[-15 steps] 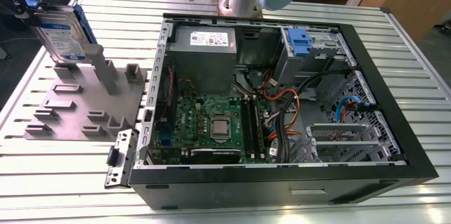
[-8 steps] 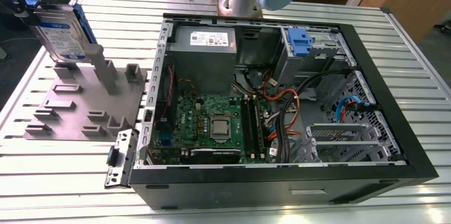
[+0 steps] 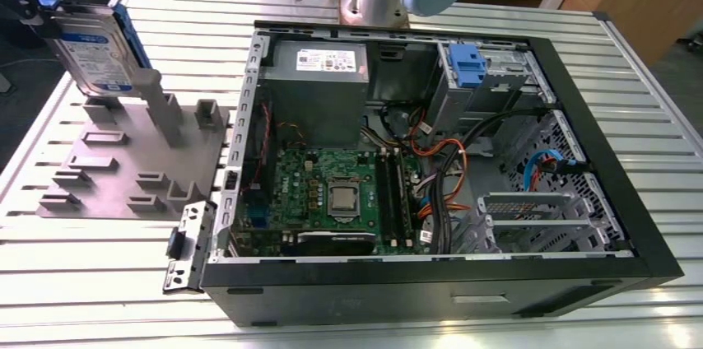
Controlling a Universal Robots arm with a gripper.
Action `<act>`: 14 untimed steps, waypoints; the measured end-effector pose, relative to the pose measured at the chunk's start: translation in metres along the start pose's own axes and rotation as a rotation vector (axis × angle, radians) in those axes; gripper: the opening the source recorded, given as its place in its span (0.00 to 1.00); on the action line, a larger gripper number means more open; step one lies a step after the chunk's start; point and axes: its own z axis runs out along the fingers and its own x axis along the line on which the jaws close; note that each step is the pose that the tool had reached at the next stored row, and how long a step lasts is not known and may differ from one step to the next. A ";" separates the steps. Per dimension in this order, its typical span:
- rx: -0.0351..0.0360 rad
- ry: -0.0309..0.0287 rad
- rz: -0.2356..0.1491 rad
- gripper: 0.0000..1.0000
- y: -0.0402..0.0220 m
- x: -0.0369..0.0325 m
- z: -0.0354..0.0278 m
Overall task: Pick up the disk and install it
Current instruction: 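Pick up the disk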
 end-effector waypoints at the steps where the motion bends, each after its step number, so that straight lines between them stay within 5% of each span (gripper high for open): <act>1: -0.0001 0.0001 0.000 0.37 0.0000 0.0000 -0.0003; 14: -0.0001 0.0000 0.000 0.37 0.0000 -0.0001 -0.0040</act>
